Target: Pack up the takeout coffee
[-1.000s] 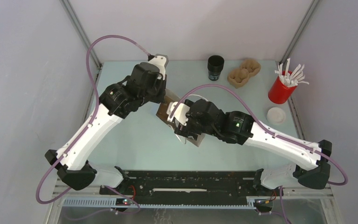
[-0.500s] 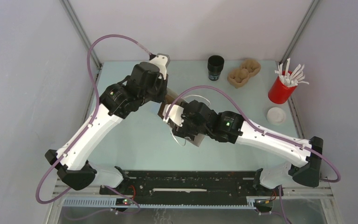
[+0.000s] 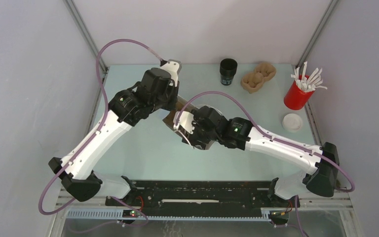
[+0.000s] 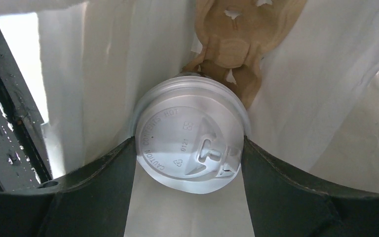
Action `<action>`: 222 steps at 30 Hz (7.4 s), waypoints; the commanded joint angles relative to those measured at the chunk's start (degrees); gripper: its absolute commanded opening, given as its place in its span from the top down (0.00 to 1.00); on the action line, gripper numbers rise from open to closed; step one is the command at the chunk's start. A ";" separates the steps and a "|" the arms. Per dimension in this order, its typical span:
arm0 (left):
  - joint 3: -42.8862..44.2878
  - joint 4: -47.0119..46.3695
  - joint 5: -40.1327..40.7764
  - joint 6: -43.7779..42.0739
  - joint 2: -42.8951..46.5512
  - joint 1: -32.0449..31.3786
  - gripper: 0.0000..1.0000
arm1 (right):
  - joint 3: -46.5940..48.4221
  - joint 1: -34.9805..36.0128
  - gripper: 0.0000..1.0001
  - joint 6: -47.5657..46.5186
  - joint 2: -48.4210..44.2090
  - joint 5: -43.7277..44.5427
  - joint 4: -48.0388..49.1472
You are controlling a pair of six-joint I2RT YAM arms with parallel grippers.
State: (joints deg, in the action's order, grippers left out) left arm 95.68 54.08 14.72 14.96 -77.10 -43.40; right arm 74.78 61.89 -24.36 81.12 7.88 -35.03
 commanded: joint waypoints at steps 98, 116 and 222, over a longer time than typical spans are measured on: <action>-14.10 -11.46 -0.72 -0.29 8.55 -5.13 1.00 | -5.61 1.26 0.48 6.06 -5.98 13.71 6.00; -27.65 -13.10 2.00 1.83 14.32 -5.18 1.00 | -5.97 3.94 0.48 6.84 -1.68 16.73 5.25; -28.09 -12.88 11.68 -1.29 19.55 -7.43 1.00 | -6.82 -2.34 0.48 2.91 -5.19 8.79 4.02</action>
State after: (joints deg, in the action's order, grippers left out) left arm 64.14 40.34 23.03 15.97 -58.28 -50.74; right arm 68.16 60.25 -23.00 76.97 18.76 -35.03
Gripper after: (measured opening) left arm 0.005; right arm 0.782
